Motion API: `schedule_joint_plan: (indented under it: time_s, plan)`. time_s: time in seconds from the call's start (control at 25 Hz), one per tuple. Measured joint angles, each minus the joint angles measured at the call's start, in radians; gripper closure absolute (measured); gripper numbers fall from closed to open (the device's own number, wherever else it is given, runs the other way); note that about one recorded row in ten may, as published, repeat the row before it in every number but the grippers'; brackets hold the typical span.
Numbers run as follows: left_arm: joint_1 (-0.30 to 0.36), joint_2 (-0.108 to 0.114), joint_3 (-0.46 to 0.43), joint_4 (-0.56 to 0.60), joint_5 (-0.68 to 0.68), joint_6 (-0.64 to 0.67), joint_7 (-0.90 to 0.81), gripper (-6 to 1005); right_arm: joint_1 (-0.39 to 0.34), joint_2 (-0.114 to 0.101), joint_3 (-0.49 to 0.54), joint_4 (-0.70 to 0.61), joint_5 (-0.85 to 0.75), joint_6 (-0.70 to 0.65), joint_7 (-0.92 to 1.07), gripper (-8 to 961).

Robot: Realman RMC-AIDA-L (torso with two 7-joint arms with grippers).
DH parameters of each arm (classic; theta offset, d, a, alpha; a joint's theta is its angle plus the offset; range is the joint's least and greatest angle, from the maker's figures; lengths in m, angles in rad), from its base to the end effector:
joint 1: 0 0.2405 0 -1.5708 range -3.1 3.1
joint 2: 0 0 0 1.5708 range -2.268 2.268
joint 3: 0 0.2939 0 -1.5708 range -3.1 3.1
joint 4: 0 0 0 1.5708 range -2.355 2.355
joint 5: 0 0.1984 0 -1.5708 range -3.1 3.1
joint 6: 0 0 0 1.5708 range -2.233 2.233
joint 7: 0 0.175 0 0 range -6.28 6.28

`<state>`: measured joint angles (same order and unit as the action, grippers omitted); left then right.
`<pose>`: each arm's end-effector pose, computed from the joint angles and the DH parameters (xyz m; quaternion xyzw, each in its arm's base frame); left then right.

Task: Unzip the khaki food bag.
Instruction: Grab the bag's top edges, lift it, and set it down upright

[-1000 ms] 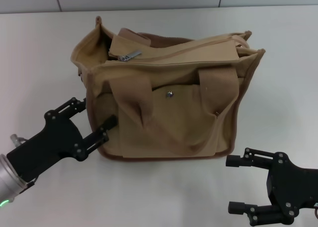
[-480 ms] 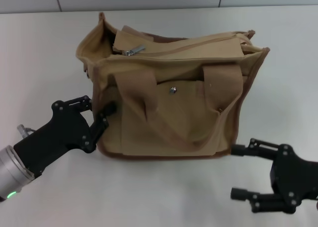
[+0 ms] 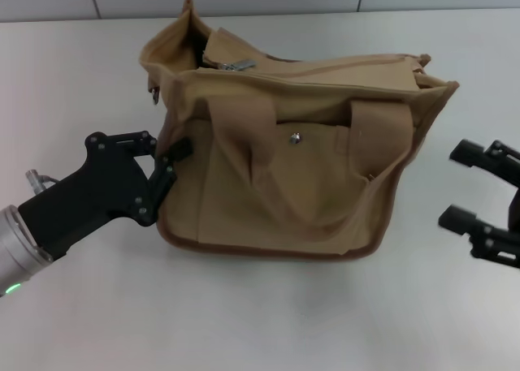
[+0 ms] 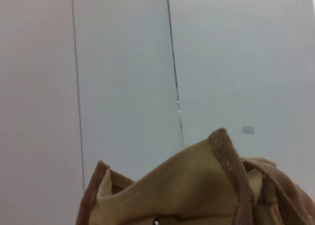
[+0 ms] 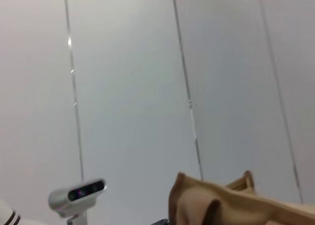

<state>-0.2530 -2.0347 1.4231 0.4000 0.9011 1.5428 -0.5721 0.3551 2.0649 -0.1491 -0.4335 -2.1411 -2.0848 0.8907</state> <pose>-0.2832 0.2771 -0.0536 -0.8705 -0.0476 -0.3942 0.2908 0.2921 0.2392 -0.0043 -0.8671 0.1125 0.4551 0.1682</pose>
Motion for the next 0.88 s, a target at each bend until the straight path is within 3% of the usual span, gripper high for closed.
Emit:
schedule_joint_plan:
  time_s: [0.2, 0.48, 0.68, 0.88]
  plan:
    - [0.019, 0.02, -0.002, 0.09, 0.032, 0.012, -0.035, 938, 0.014, -0.014, -0.002, -0.019, 0.008, -0.012, 0.036, 158]
    - [0.026, 0.063, -0.022, 0.274, 0.1, 0.05, -0.141, 938, 0.064, -0.02, -0.004, -0.183, 0.127, -0.054, 0.236, 162]
    - [0.026, 0.06, -0.075, 0.364, 0.161, 0.096, -0.171, 938, 0.096, -0.026, -0.006, -0.277, 0.173, -0.053, 0.312, 165]
    - [0.019, 0.039, -0.114, 0.413, 0.221, 0.112, -0.2, 938, 0.149, -0.024, -0.108, -0.38, 0.191, -0.024, 0.388, 168]
